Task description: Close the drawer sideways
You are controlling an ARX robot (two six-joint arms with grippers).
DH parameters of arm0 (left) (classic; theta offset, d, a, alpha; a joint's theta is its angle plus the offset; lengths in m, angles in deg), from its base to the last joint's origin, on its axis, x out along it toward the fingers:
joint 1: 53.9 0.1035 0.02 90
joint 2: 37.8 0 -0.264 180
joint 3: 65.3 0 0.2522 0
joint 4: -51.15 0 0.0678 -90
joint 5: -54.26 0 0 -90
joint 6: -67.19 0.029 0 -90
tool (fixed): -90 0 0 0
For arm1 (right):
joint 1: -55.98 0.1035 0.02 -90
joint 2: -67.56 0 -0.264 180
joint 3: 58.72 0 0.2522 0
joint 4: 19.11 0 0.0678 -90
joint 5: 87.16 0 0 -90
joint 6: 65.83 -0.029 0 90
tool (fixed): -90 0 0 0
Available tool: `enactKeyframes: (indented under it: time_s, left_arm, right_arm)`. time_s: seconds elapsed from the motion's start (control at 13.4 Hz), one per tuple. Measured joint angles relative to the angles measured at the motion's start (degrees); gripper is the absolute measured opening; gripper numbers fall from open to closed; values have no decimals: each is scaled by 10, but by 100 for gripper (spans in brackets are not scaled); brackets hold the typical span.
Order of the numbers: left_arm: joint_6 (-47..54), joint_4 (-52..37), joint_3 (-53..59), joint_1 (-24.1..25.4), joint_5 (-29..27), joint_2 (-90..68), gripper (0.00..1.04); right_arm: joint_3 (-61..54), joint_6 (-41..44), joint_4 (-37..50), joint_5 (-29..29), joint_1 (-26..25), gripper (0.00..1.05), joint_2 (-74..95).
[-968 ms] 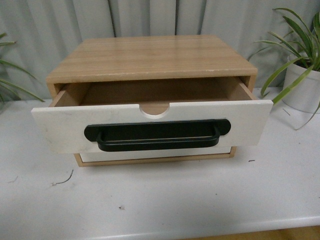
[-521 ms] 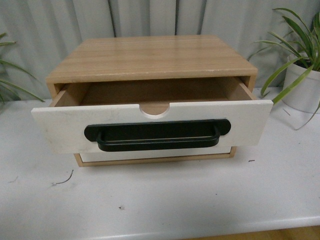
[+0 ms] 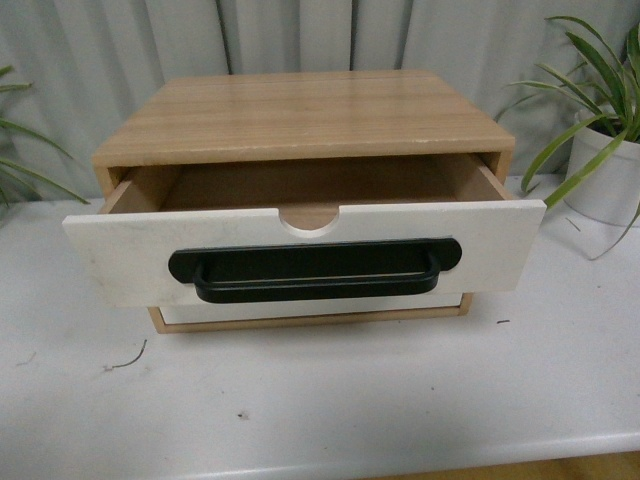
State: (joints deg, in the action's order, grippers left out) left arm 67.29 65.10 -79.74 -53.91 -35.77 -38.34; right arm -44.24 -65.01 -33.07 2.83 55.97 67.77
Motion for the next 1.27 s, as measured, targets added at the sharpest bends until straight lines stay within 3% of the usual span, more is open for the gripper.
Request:
enactKeyframes:
  time_s: [0.07, 0.22, 0.37, 0.67, 0.89, 1.04, 1.27]
  left_arm:
    - [37, -121, 0, -34, -4, -42, 98]
    - [97, -102, -6, -60, 74, -158, 98]
    - [198, -110, -60, -66, 176, -280, 98]
    - [396, -5, -127, -86, 283, -428, 98]
    - [532, 32, -184, -93, 287, -533, 98]
    - [599, 33, -207, -111, 275, -600, 98]
    - [638, -62, -251, -116, 227, -709, 98]
  right_arm:
    - [20, -94, 34, -105, 32, 98, 90]
    - [86, -95, 65, -20, 23, 98, 217]
    - [144, -15, 46, 83, 46, 98, 366]
    - [224, 143, -30, 178, 114, 98, 501]
    - [267, 224, -45, 184, 172, 98, 604]
    - [303, 265, -37, 180, 184, 98, 673]
    - [347, 304, 8, 145, 197, 98, 768]
